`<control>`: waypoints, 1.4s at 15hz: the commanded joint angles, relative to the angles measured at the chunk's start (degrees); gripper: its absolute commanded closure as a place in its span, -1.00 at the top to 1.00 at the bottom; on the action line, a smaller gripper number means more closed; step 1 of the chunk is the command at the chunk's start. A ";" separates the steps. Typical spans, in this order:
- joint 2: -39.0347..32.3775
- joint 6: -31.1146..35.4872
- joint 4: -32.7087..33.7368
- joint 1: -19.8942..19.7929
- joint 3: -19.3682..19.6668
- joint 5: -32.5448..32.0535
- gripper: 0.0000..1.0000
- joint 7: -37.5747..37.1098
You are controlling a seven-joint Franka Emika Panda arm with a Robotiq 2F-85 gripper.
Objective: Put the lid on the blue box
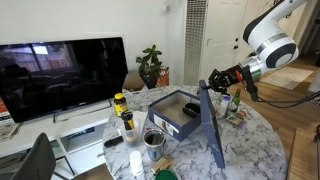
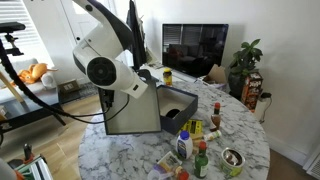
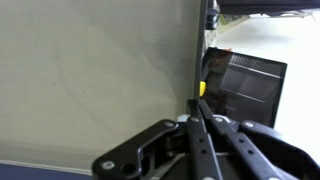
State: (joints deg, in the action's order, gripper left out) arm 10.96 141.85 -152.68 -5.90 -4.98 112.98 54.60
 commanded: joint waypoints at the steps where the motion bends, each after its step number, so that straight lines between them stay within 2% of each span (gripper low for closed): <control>1: 4.77 -6.85 -0.31 0.00 3.13 5.33 -0.99 1.21; 6: 9.43 -17.07 -1.17 -1.53 6.26 11.92 -0.99 2.99; 7: 6.50 -13.64 1.03 -1.34 4.88 8.54 -0.95 0.75; 12: 8.11 -15.76 0.63 -1.97 5.43 10.05 -0.99 1.15; 17: 4.43 -19.81 4.32 -2.81 6.26 23.54 -0.99 7.36; 21: -2.50 -27.35 7.11 -2.94 6.68 33.26 -0.99 14.30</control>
State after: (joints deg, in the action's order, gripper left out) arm 14.76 120.48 -147.88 -8.65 1.24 139.73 63.32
